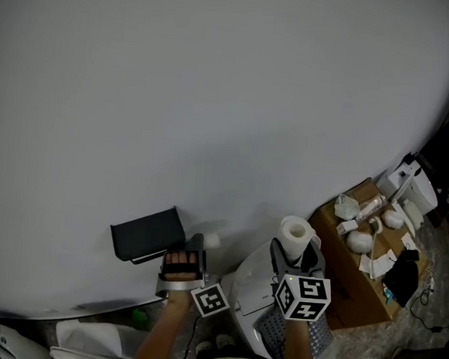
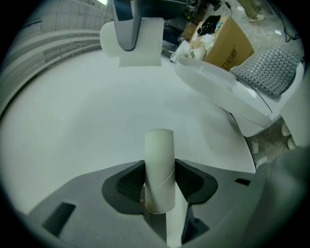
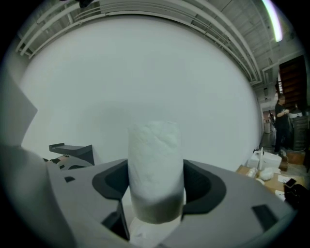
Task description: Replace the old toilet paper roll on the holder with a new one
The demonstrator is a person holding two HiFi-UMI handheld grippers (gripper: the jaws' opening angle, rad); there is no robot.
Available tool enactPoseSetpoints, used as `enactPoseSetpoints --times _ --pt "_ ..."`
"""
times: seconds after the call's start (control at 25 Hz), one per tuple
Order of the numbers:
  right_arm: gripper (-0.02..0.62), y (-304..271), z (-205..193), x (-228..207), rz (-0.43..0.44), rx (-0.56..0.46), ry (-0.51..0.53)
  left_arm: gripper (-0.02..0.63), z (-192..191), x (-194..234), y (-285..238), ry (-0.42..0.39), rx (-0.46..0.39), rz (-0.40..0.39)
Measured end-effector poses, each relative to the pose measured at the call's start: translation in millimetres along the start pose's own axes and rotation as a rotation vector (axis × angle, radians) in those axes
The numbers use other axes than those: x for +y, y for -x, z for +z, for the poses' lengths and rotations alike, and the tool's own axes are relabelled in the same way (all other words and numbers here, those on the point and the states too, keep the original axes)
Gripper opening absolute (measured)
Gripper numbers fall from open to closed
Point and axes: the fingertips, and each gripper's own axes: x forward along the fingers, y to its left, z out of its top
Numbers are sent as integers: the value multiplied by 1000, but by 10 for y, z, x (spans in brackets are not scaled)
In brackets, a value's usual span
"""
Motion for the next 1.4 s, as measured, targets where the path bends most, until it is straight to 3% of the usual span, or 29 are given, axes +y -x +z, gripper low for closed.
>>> enactPoseSetpoints --times 0.2,0.32,0.52,0.76,0.92,1.12,1.4 --pt "308 23 -21 -154 -26 0 0 192 306 13 11 39 -73 -10" --pt "308 28 -30 -194 -32 2 0 192 447 64 87 120 -137 -22" --pt "308 -15 -12 -150 -19 2 0 192 543 374 300 439 -288 -45" --pt "308 -90 41 107 34 -4 11 192 349 782 617 817 -465 -85" --pt "308 -139 48 322 78 -6 16 192 49 1044 829 1072 -550 -67" --pt "308 -189 45 604 131 -7 19 192 -584 1321 1021 1319 -550 42" --pt "308 -243 3 1049 210 -3 24 192 -1555 1369 1229 1480 -452 200"
